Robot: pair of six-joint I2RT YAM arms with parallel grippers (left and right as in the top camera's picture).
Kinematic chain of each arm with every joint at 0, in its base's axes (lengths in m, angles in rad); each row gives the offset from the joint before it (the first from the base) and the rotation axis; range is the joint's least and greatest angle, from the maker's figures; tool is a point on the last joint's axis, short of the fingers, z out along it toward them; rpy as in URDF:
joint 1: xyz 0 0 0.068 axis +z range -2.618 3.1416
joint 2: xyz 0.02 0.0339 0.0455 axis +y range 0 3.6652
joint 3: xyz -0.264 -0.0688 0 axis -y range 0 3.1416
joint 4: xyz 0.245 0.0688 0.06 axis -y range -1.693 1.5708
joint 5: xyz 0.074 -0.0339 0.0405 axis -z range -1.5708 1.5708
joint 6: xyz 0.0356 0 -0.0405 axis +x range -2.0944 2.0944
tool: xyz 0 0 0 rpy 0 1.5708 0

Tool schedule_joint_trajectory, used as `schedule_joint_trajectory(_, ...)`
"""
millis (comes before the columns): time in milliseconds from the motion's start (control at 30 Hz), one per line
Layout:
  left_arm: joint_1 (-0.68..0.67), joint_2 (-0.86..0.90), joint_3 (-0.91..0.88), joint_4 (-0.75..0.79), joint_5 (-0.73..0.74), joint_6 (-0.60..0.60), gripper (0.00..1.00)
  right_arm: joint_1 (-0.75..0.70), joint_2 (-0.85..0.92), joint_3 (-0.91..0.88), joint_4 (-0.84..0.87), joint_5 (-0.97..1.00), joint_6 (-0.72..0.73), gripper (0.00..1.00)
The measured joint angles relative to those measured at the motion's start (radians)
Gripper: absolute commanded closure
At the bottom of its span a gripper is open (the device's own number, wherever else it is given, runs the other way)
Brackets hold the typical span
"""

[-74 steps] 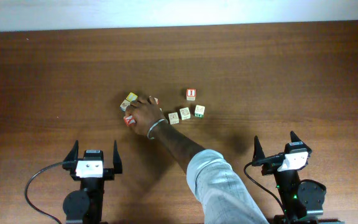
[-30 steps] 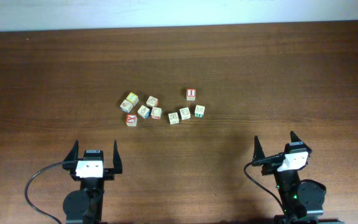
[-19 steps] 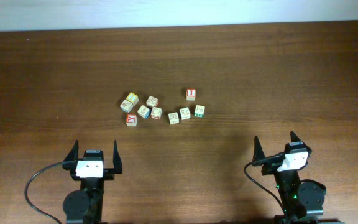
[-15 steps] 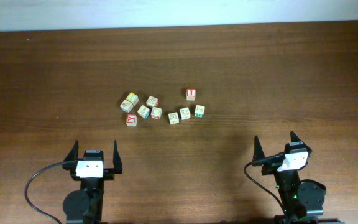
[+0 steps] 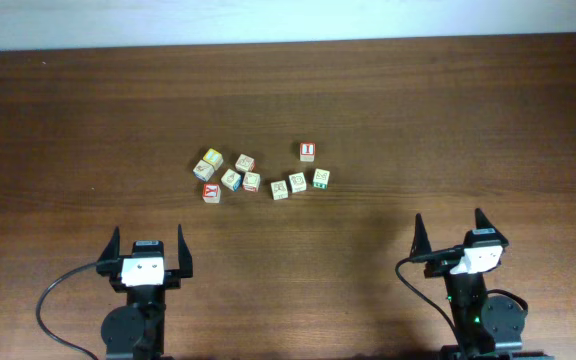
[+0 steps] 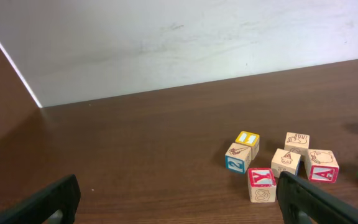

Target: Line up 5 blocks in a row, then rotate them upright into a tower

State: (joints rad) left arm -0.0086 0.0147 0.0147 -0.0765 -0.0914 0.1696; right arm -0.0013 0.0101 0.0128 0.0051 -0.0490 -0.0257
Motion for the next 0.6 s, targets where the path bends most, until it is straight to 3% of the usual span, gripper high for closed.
schedule_joint_trajectory(200, 0.000, 0.000, -0.001, 0.100, 0.061, -0.002, 0.01, 0.000, 0.016, 0.040, -0.021, -0.070, 0.054, 0.01)
schedule_joint_trajectory(300, 0.000, 0.069, 0.062, 0.030, 0.106, -0.032, 0.01, 0.000, 0.111, 0.188, -0.088, -0.114, 0.075, 0.01)
schedule_joint_trajectory(433, 0.000, 0.269, 0.280, -0.084, 0.137, -0.042, 0.01, 0.000, 0.365, 0.449, -0.221, -0.177, 0.079, 0.02)
schedule_joint_trajectory(600, 0.000, 0.723, 0.756, -0.316, 0.170, -0.047, 0.01, 0.000, 0.723, 0.830, -0.438, -0.242, 0.079, 0.02)
